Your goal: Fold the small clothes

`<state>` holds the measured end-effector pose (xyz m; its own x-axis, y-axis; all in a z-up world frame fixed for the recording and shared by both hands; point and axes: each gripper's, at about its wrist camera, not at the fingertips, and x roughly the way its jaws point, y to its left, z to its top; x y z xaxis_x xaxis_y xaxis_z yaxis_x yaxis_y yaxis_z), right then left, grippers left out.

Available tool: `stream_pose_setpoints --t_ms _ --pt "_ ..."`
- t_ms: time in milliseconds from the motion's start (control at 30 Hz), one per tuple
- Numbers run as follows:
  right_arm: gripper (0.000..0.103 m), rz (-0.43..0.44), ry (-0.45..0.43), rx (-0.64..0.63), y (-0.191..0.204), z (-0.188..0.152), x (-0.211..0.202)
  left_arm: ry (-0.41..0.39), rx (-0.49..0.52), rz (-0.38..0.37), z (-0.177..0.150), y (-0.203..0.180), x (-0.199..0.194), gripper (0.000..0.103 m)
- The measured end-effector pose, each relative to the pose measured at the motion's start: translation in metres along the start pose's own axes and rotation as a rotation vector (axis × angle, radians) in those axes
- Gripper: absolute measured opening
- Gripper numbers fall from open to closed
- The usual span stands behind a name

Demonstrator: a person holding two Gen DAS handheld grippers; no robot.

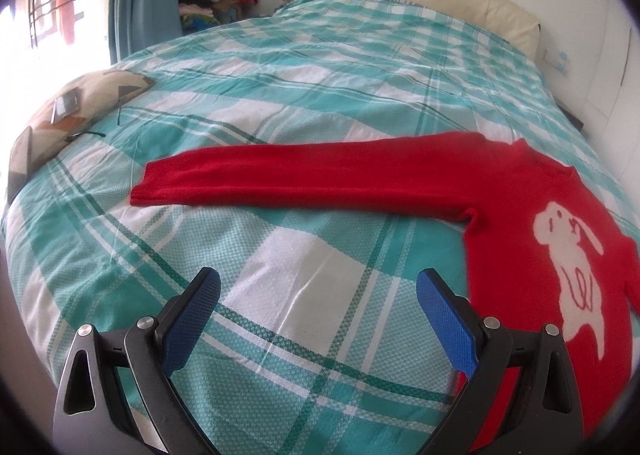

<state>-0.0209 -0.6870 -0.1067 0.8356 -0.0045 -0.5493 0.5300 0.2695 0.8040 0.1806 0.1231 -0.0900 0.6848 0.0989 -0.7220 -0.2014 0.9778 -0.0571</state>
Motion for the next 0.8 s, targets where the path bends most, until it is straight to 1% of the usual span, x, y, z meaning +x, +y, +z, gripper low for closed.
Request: stream_pose_setpoints --t_ms 33,67,100,167,233,300,367,467,533,600,700,800 --pt "0.035 -0.013 0.016 -0.012 0.002 0.003 0.005 0.002 -0.001 0.0 0.0 0.0 0.001 0.099" --pt "0.006 -0.038 0.032 -0.035 0.007 0.005 0.008 0.003 -0.002 0.0 0.0 0.0 0.001 0.099" --pt "0.004 -0.063 0.027 -0.058 0.013 0.005 0.007 0.003 -0.001 0.0 0.0 0.0 0.001 0.099" --pt "0.004 -0.112 -0.031 -0.144 0.037 0.004 -0.005 0.0 -0.002 0.002 0.001 -0.001 0.001 0.099" --pt "0.004 -0.137 -0.098 -0.292 0.081 -0.001 -0.02 0.0 -0.004 -0.005 0.001 -0.001 0.001 0.099" --pt "0.004 -0.135 -0.145 -0.448 0.136 -0.014 -0.032 -0.001 -0.007 -0.016 0.003 -0.001 0.001 0.099" --pt "0.004 -0.093 -0.16 -0.587 0.197 -0.033 -0.037 -0.006 -0.009 -0.03 0.004 -0.002 -0.001 0.099" --pt "0.004 -0.005 -0.115 -0.781 0.288 -0.079 -0.028 -0.025 0.002 -0.039 0.006 -0.006 -0.007 0.099" --pt "0.004 0.056 -0.048 -0.88 0.34 -0.118 -0.009 -0.044 0.024 -0.027 0.006 -0.008 -0.01 0.099" --pt "0.004 0.107 0.027 -0.954 0.382 -0.16 0.016 -0.06 0.045 -0.011 0.006 -0.011 -0.011 0.099" --pt "0.004 0.14 0.121 -1.049 0.416 -0.229 0.06 -0.066 0.075 0.002 0.006 -0.014 -0.01 0.099" --pt "0.004 0.133 0.208 -1.107 0.423 -0.284 0.1 -0.057 0.099 0.018 0.006 -0.018 -0.006 0.099"
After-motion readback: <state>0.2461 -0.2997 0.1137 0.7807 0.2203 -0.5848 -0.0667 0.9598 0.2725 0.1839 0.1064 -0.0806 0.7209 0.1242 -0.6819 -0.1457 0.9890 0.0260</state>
